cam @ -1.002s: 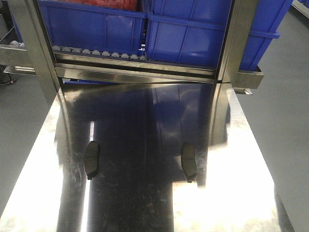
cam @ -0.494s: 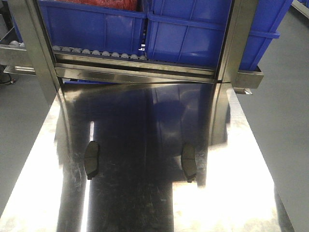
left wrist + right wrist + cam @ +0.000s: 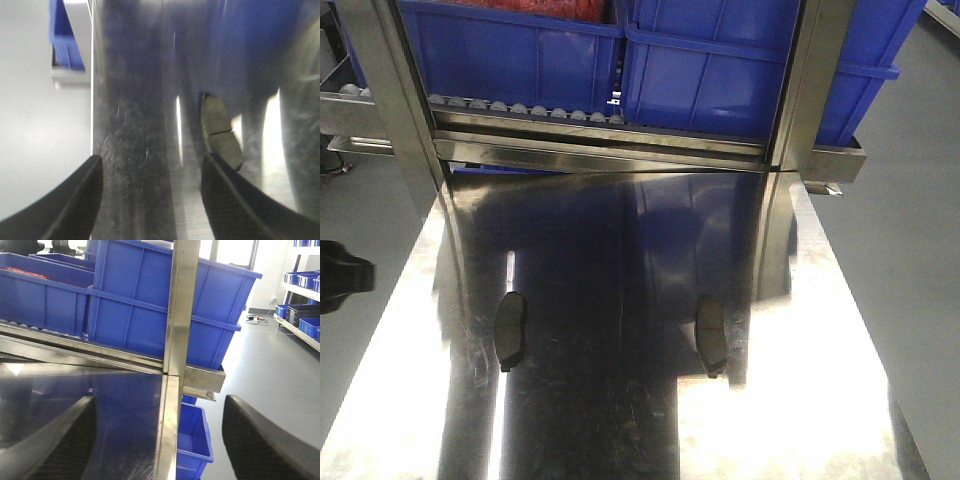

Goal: Move and align brake pads A on conveyor
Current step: 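Lower the open left gripper over the brake pad nearest it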

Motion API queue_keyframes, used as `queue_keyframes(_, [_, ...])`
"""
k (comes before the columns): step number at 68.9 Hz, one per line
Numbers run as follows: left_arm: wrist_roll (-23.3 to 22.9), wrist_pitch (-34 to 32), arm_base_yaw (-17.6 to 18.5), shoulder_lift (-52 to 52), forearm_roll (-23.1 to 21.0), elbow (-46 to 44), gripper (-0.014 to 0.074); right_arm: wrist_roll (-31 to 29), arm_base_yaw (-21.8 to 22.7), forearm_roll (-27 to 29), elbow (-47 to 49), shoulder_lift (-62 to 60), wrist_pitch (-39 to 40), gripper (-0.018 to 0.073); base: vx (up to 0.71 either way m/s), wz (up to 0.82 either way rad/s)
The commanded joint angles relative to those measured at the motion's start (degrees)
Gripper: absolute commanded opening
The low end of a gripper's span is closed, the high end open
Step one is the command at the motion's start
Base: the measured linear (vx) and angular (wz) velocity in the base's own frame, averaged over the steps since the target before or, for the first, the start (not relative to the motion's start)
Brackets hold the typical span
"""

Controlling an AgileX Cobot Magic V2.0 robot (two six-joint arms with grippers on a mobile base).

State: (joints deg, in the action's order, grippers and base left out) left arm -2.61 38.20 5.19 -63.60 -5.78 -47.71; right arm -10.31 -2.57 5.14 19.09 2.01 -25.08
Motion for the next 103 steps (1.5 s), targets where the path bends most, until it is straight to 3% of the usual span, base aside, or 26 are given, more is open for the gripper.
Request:
queue_keyframes(1, [0.0,-0.84,0.3,-6.04,-0.3,-4.24,0.0412,-0.44,0.1,-0.13,1.59,1.06,4.45,0.0515,0.0,0.0])
queue_keyframes(25, [-0.12,2.91,1.1,-22.95,-0.31,-12.69,0.0405,-0.44,0.1,-0.13,1.59,1.06,4.45,0.0515,0.0,0.0])
queue_keyframes(50, [-4.68,5.73,11.13,-34.76,0.18,-23.58,0.037,-0.44,0.1,-0.13,1.59,1.06,4.45,0.0515,0.0,0.0])
queue_keyframes(66, [-11.35,9.6,16.33,-40.31,5.78,-27.66,0.037,-0.44,0.1,-0.13,1.59,1.06,4.45,0.0515,0.0,0.0])
queue_keyframes(77, [-16.57,10.79,17.26,-42.28,6.73,-29.46,0.0395,-0.44,0.1,-0.13,1.59,1.06,4.45,0.0515,0.0,0.0])
queue_keyframes(103, [-22.06,10.56,17.26,-43.67,6.73,-29.46,0.048,-0.44,0.1,-0.13,1.59,1.06,4.45,0.0515,0.0,0.0])
